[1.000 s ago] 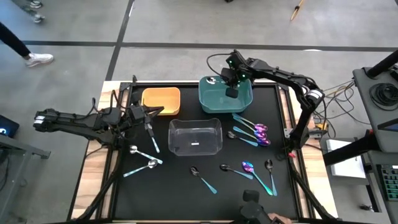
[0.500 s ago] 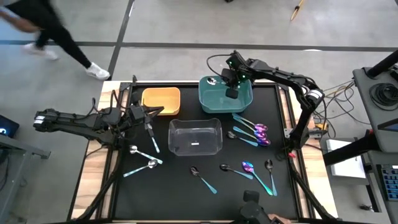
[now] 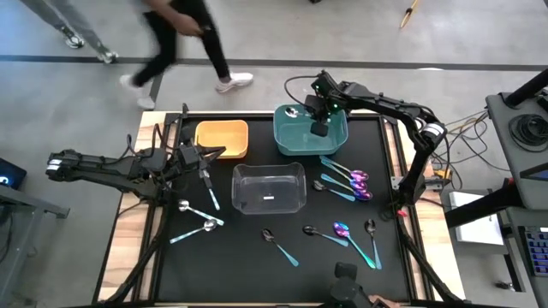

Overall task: Sort silverware by color (type)
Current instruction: Put the blue patterned spoon into the green bin

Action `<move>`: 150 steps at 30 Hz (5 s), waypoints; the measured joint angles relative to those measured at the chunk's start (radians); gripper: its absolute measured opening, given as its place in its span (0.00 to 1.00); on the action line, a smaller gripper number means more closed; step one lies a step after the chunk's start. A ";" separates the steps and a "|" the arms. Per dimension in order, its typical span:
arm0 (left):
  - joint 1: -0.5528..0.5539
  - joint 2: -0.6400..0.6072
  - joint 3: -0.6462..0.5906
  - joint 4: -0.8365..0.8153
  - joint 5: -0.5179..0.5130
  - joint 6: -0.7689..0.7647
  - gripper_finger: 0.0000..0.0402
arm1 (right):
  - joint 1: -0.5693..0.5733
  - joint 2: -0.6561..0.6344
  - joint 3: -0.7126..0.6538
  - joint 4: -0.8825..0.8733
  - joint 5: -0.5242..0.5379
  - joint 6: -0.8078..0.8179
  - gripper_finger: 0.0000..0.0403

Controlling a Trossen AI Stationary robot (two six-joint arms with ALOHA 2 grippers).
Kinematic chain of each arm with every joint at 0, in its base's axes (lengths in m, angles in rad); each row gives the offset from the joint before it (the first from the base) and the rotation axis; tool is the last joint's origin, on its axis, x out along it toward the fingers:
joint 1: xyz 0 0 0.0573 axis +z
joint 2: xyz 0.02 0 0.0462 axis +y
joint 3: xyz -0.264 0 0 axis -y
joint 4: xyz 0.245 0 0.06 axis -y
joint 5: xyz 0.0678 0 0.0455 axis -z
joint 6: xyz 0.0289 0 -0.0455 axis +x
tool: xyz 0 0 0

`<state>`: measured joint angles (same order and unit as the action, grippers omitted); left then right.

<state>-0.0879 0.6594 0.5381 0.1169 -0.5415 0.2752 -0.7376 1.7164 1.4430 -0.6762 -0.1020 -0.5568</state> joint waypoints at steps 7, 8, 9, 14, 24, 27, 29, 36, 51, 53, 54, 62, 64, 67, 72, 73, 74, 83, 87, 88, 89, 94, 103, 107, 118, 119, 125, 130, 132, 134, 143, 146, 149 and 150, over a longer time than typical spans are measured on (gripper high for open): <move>0.000 0.000 0.000 0.002 0.000 0.000 0.00 | 0.000 0.000 -0.024 0.000 0.000 0.009 0.03; 0.000 0.000 0.000 0.003 0.000 -0.001 0.00 | 0.000 0.000 -0.028 0.000 0.000 0.009 0.03; 0.000 0.000 0.000 0.004 0.000 -0.005 0.00 | 0.000 0.000 -0.033 0.000 0.000 0.009 0.03; 0.000 0.000 0.000 0.003 0.000 -0.039 0.00 | 0.000 0.000 -0.065 0.001 0.000 0.014 0.03; 0.000 0.000 0.000 0.000 0.000 -0.100 0.00 | 0.003 0.000 -0.105 0.020 0.000 0.023 0.03; 0.000 0.000 0.000 0.000 0.000 -0.098 0.00 | 0.003 0.000 -0.110 0.033 0.000 0.023 0.03; 0.000 0.000 0.000 0.000 0.000 -0.098 0.00 | 0.003 0.000 -0.113 0.039 0.000 0.023 0.03; 0.000 0.002 0.000 0.002 0.000 -0.098 0.00 | 0.003 0.000 -0.120 0.046 0.000 0.026 0.03; 0.000 0.028 0.000 0.003 0.000 -0.076 0.00 | 0.003 0.000 -0.133 0.057 0.001 0.045 0.03; 0.000 0.031 0.000 0.003 0.000 -0.075 0.00 | 0.003 0.000 -0.136 0.056 0.000 0.049 0.03; 0.000 0.033 0.000 0.003 0.000 -0.075 0.00 | 0.003 0.000 -0.137 0.057 0.000 0.049 0.03; 0.000 0.034 0.000 0.000 0.000 -0.073 0.00 | 0.010 0.000 -0.142 0.084 -0.002 0.051 0.03; 0.000 0.035 0.000 0.001 0.000 -0.066 0.00 | 0.022 0.004 -0.142 0.111 -0.002 0.049 0.03; 0.000 0.035 0.000 0.001 0.000 -0.063 0.00 | 0.047 0.025 -0.142 0.152 -0.002 0.041 0.03; 0.000 0.035 0.000 0.002 0.000 -0.064 0.00 | 0.086 0.073 -0.138 0.159 0.037 0.015 0.03; 0.000 0.035 0.000 0.003 0.000 -0.065 0.00 | 0.091 0.080 -0.137 0.157 0.064 0.015 0.03; 0.000 0.035 0.000 0.003 0.000 -0.068 0.00 | 0.096 0.087 -0.137 0.156 0.091 0.013 0.03; 0.000 0.035 0.000 0.002 0.000 -0.071 0.00 | 0.096 0.107 -0.135 0.154 0.103 0.023 0.03; 0.000 0.035 0.000 0.002 0.000 -0.071 0.00 | 0.096 0.107 -0.136 0.152 0.103 0.027 0.03; 0.000 0.035 0.000 0.002 0.000 -0.071 0.00 | 0.096 0.107 -0.136 0.152 0.103 0.026 0.03; 0.000 0.035 0.000 0.002 0.000 -0.071 0.00 | 0.096 0.110 -0.136 0.152 0.103 0.026 0.03; 0.000 0.035 0.000 0.000 0.000 -0.071 0.00 | 0.096 0.131 -0.136 0.151 0.094 0.028 0.03; 0.000 0.035 0.000 0.001 0.000 -0.071 0.00 | 0.096 0.144 -0.130 0.150 0.098 0.033 0.03; 0.000 0.035 0.000 0.001 0.000 -0.071 0.00 | 0.096 0.144 -0.123 0.149 0.103 0.021 0.03; 0.000 0.035 0.000 0.003 0.000 -0.075 0.00 | 0.096 0.143 -0.087 0.110 0.106 0.032 0.03; 0.000 0.035 0.000 0.003 0.000 -0.075 0.00 | 0.096 0.143 -0.086 0.108 0.106 0.032 0.03; 0.000 0.035 0.000 0.003 0.000 -0.075 0.00 | 0.096 0.143 -0.086 0.104 0.105 0.032 0.03; 0.000 0.035 0.000 0.002 0.000 -0.075 0.00 | 0.096 0.143 -0.085 0.104 0.105 0.030 0.03; 0.000 0.035 0.000 0.001 0.000 -0.076 0.00 | 0.096 0.143 -0.085 0.104 0.105 0.029 0.03; 0.000 0.035 0.000 0.001 0.000 -0.076 0.00 | 0.096 0.143 -0.085 0.104 0.105 0.024 0.03; 0.000 0.035 0.000 0.001 0.000 -0.076 0.00 | 0.096 0.143 -0.085 0.105 0.105 0.021 0.03; 0.000 0.035 0.000 0.001 0.000 -0.076 0.00 | 0.096 0.143 -0.085 0.105 0.104 0.011 0.03; 0.000 0.035 0.000 0.002 0.000 -0.076 0.00 | 0.096 0.143 -0.085 0.105 0.104 0.005 0.05; 0.000 0.035 0.000 0.003 0.000 -0.076 0.00 | 0.096 0.143 -0.085 0.105 0.104 0.005 0.07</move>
<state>-0.0875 0.6945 0.5385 0.1196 -0.5415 0.1997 -0.6418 1.8591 1.3579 -0.5713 0.0021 -0.5518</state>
